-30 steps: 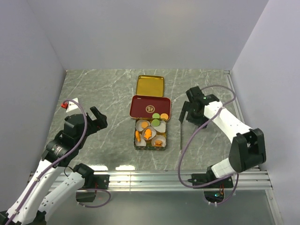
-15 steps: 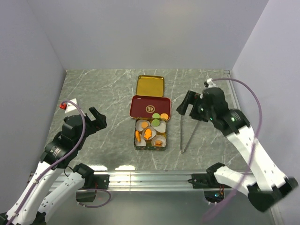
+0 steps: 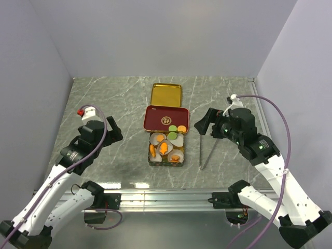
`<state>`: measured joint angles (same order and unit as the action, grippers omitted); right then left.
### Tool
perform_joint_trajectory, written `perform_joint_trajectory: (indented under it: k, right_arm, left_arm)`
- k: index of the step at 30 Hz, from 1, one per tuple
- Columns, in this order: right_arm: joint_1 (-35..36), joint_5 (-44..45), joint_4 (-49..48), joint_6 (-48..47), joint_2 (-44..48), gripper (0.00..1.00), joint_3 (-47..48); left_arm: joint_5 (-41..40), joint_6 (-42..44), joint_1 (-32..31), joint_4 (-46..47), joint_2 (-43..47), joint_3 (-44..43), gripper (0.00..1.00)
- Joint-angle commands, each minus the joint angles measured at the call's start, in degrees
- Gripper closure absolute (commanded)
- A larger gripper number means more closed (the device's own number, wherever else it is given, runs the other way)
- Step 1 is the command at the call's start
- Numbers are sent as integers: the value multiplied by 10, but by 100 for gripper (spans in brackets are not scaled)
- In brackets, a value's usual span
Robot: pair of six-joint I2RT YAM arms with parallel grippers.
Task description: Pack the cookies
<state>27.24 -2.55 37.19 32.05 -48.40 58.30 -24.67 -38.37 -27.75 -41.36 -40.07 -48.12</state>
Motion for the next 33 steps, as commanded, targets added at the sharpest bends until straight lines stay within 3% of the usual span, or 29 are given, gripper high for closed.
perform_joint_trajectory:
  k: [1,9,15,23,27,33]
  right_arm:
    - [1,5,-64,-32,10,0,-9]
    - [0,-43,-71,-73,-64,0,25]
    - [-1,-70,-62,-88,-106,0,35]
    - [-8,-16,5,-79,-112,1,53]
    - [-9,22,82,-53,-112,2,79]
    - [-8,4,120,0,-93,2,93]
  left_arm:
    - [26,15,0,24,-18,-10,1]
    - [8,73,0,66,-134,-70,1]
    - [-5,122,1,104,-309,-191,0]
    - [12,142,1,141,-547,-340,10]
    - [8,170,8,160,-663,-430,16]
    - [67,166,34,204,-743,-495,18]
